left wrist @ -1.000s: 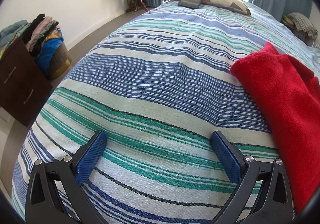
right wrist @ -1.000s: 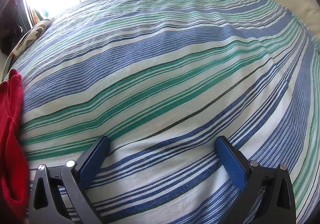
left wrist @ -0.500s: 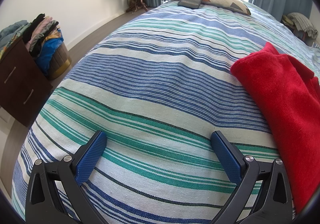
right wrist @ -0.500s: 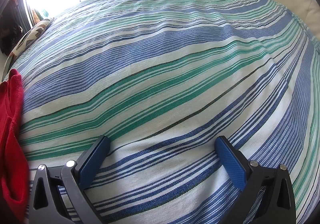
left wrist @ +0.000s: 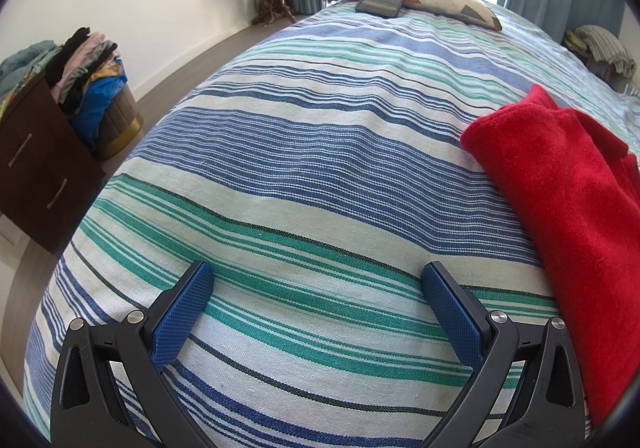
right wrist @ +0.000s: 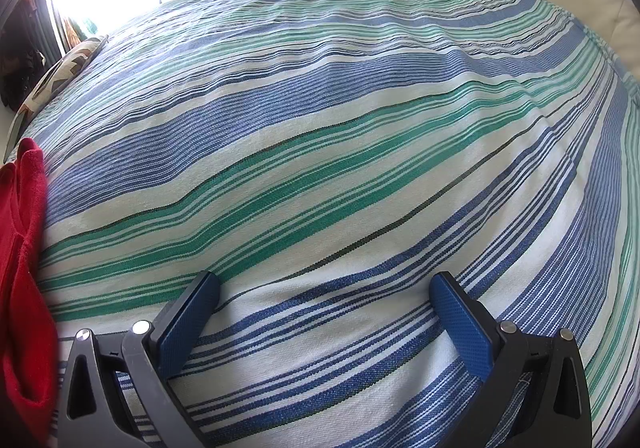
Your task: Fold small clothes
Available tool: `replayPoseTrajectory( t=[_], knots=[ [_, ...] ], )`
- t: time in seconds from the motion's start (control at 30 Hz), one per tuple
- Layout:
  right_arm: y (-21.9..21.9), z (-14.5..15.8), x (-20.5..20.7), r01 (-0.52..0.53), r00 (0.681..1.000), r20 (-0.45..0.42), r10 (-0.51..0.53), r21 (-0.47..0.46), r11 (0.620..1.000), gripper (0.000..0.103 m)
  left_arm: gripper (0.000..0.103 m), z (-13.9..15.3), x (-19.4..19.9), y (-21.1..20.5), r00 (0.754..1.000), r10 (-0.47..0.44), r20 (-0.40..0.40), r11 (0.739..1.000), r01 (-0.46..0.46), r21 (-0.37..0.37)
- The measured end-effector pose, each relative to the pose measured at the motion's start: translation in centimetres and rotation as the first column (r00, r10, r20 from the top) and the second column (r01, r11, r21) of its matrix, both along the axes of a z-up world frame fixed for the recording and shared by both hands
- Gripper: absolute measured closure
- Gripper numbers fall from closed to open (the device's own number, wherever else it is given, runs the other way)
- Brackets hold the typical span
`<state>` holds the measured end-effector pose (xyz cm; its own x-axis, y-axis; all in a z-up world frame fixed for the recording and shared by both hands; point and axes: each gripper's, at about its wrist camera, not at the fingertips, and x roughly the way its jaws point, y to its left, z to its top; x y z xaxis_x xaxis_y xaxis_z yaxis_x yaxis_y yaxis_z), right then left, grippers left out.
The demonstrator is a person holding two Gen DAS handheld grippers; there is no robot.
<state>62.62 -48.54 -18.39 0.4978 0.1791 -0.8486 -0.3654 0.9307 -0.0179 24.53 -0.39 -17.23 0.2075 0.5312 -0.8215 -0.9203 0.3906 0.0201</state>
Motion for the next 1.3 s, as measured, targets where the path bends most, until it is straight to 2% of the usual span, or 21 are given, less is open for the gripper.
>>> replayPoseTrajectory(
  t=[1.3],
  knots=[
    [-0.01,0.0,-0.02,-0.001,1.0,0.0,0.001,0.0,1.0,0.0,0.0,-0.14,-0.54,0.5,1.0,-0.003,0.025,1.0,0.004,-0.023]
  ],
)
